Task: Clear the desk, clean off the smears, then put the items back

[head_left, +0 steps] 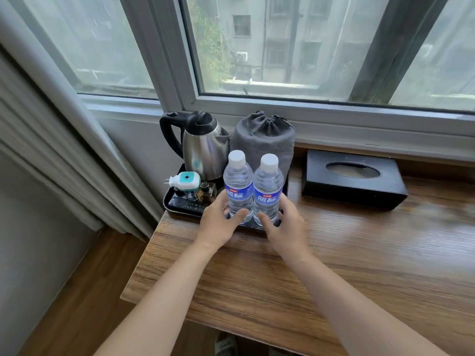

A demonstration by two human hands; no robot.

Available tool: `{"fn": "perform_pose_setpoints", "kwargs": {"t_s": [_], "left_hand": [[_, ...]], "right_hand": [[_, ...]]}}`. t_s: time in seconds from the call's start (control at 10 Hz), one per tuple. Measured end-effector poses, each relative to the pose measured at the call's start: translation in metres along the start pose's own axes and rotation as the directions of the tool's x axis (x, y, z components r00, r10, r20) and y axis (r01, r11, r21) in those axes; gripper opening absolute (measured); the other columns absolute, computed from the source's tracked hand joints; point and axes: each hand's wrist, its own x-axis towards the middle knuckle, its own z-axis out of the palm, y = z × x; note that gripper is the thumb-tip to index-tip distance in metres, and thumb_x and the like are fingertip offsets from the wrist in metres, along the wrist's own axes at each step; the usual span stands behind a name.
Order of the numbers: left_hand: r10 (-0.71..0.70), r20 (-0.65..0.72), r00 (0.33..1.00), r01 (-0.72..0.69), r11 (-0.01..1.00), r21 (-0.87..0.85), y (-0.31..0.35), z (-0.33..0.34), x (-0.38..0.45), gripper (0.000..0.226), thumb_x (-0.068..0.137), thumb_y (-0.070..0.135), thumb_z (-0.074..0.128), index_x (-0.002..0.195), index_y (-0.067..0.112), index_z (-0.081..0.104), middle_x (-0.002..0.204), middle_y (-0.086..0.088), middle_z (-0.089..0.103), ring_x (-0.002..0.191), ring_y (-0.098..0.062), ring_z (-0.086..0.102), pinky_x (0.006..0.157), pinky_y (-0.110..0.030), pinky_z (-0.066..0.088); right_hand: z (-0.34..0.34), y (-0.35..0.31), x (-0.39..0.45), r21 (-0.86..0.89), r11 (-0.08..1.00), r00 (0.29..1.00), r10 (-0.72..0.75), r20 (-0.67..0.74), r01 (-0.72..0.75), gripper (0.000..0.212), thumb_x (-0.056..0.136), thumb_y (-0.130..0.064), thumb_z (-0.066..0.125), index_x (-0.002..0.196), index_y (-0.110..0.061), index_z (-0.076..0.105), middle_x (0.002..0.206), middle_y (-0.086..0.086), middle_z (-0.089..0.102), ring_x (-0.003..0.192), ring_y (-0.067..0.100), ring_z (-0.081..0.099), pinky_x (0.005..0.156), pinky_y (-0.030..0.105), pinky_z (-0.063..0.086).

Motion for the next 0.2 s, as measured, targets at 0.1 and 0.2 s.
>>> {"fn": "perform_pose_setpoints", "kwargs": {"t_s": [0.1, 0.2], "left_hand": [[-0.031, -0.021, 0.999, 0.032, 0.999, 0.038, -0.0035, 0.0024, -0.0035, 0.061, 0.088, 0.025, 0.084, 0.139, 0.040, 0.055, 0.110, 0.050, 0.063, 0.105, 0.032, 0.051, 0.101, -0.017, 0.046], [-0.049, -0.079, 0.996, 0.053, 0.998, 0.037, -0.0078, 0.0009, -0.0116, 0.083, 0.081, 0.045, 0.084, 0.154, 0.032, 0.046, 0.134, 0.031, 0.063, 0.122, 0.020, 0.052, 0.111, -0.032, 0.047]], "right_hand": [[-0.0048, 0.0014, 0.0022, -0.016, 1.000, 0.998, -0.024, 0.055, 0.025, 0.064, 0.088, -0.026, 0.080, 0.144, -0.031, 0.050, 0.135, -0.018, 0.059, 0.126, 0.000, 0.052, 0.105, 0.029, 0.048], [-0.0116, 0.0100, -0.0030, -0.106, 0.994, 0.997, -0.022, 0.075, 0.030, 0.066, 0.092, -0.040, 0.071, 0.150, -0.025, 0.042, 0.141, -0.010, 0.054, 0.134, 0.007, 0.047, 0.110, 0.028, 0.041]]}}
